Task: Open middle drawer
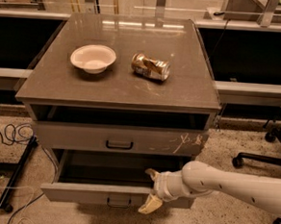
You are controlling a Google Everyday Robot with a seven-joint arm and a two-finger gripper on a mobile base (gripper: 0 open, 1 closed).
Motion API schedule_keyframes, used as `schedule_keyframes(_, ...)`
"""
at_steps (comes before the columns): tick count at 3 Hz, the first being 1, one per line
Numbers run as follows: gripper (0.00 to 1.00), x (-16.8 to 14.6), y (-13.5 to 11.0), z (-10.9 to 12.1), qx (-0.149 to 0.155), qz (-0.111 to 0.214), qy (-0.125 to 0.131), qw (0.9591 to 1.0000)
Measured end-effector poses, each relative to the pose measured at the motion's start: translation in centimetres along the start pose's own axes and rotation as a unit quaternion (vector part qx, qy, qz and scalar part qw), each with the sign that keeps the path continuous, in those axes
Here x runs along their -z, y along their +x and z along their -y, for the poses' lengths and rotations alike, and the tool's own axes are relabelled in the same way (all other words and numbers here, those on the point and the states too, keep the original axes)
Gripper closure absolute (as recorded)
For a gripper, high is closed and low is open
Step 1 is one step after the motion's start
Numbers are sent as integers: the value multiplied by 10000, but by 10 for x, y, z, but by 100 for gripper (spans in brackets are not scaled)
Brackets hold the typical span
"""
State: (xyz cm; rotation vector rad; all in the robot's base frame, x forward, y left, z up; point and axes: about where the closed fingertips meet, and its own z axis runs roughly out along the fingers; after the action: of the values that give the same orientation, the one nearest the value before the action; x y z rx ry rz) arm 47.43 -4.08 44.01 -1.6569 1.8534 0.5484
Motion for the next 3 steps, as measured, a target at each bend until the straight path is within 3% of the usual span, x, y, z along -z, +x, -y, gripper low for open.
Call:
schedule_keyframes(1,42,1,1,-9,55,-6,-27,10000)
schedule_keyframes(2,66,3,15,-57,71,163,-275,9995)
schedule_keyframes(3,89,5,12,-55,71,163,-275,9995)
